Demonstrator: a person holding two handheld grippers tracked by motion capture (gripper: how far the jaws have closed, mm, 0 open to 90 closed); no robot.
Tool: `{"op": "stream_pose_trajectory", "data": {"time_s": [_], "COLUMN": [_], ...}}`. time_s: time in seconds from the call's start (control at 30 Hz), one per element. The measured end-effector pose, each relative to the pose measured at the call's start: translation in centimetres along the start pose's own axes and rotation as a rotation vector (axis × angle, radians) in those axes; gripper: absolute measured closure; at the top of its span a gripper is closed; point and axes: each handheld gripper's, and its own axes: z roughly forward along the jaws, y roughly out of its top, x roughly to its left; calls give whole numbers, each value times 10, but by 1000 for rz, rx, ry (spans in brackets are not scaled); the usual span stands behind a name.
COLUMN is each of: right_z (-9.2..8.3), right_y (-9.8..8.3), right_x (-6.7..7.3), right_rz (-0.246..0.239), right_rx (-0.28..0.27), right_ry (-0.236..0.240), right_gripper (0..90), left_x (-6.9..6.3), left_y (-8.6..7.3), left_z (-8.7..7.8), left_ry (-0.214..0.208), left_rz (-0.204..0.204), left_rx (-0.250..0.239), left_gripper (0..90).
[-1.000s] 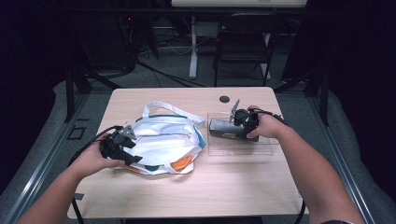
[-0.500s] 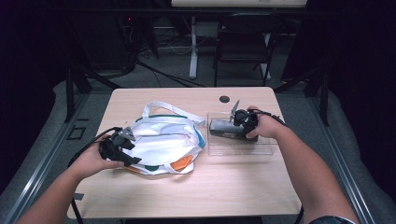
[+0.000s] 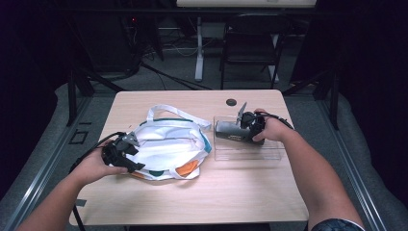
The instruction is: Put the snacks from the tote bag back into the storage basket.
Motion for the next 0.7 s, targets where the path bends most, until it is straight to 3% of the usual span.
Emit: {"op": "stream_pose_trajectory", "data": {"time_s": [0.3,0.4,0.47,0.5,0.7], "right_z": [5,4,0,2,-2], "right_y": [1,2,3,3,4], "right_x": [0,1,-1,1,1], "right_rz": [28,53,52,75,62], "right_rx": [4,-28,-15,-38,-22], "right_ry": [-5,-11,-7,-10,-17], "right_gripper": [360,320,300,294,280], "left_x": [0,-1,-1,-1,-1], "left_y": [1,1,1,1,0], "left_z": [-1,0,1,1,2], "left_ry": [2,0,0,0,1], "left_rz": [3,4,5,6,1], "left_rx": [7,6,7,8,9], "left_gripper": [370,370,370,370,370]}}
